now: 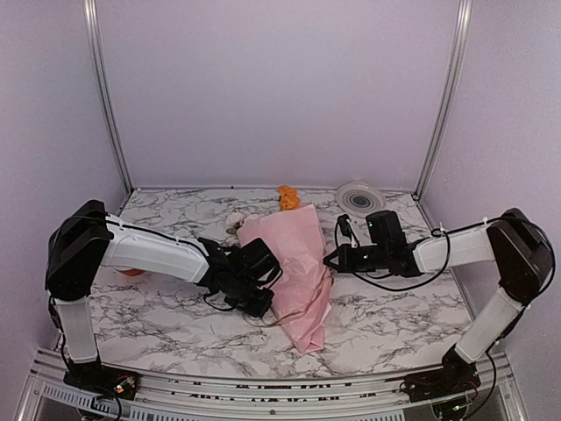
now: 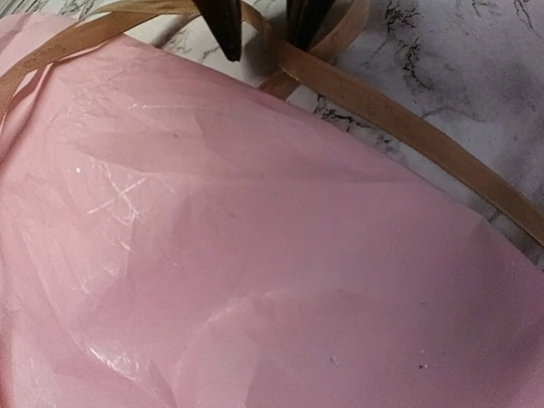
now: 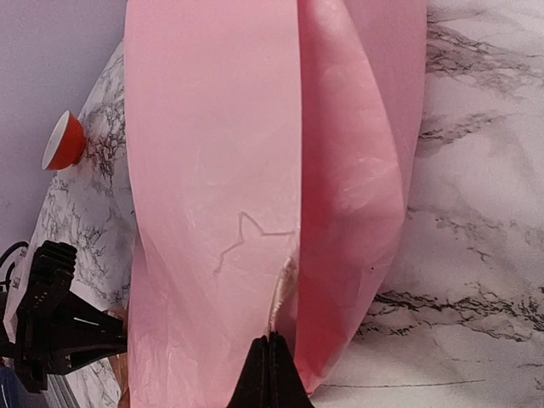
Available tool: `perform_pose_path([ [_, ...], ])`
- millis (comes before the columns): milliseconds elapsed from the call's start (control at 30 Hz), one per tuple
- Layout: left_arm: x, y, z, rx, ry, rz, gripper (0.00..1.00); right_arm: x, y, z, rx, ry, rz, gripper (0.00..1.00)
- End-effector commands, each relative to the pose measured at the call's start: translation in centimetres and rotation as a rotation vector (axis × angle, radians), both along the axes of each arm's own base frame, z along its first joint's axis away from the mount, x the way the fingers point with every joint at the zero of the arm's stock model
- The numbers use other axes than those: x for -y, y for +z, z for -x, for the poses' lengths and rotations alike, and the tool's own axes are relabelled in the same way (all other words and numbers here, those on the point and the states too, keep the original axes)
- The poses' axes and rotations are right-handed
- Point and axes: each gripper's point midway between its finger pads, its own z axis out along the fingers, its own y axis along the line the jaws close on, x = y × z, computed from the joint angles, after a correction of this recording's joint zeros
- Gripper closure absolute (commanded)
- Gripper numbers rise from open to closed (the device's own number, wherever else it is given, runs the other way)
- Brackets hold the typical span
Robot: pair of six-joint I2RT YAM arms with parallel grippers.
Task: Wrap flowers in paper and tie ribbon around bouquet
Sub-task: Tie the ribbon around the folded bouquet.
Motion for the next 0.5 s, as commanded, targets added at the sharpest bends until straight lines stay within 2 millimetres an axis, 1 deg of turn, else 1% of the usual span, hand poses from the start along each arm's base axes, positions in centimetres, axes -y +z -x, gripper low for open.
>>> perform_pose_path([
  [0, -0.7, -1.4, 0.4, -0.022, -0.025, -0.058, 1.00, -0.2, 2.5, -0.5, 0.059, -0.005, -0.043, 1.00],
  [67, -0.7, -1.0, 0.1, 0.001, -0.024, -0.055, 1.00, -0.1, 3.0, -0.6, 0.073, -0.014, -0.042, 1.00],
  [100, -1.0, -0.8, -0.1, 0.023, -0.017, -0.058, 1.00, 0.0, 3.1, -0.7, 0.077, -0.019, -0.036, 1.00],
  [200, -1.4, 1.3, -1.4, 0.129, -0.009, -0.036, 1.00, 0.7, 3.2, -1.1, 0.081, -0.040, -0.029, 1.00],
  [267, -1.8, 2.9, -2.3, 0.203, 0.005, -0.025, 1.00, 1.4, 3.1, -1.6, 0.078, -0.057, -0.031, 1.00],
  [367, -1.3, 4.7, -2.8, 0.263, -0.011, 0.021, 1.00, 2.5, 3.0, -2.3, 0.074, -0.087, -0.028, 1.00],
  [467, -1.3, 5.4, -3.0, 0.285, -0.010, 0.053, 1.00, 3.7, 3.1, -3.0, 0.072, -0.119, -0.037, 1.00],
])
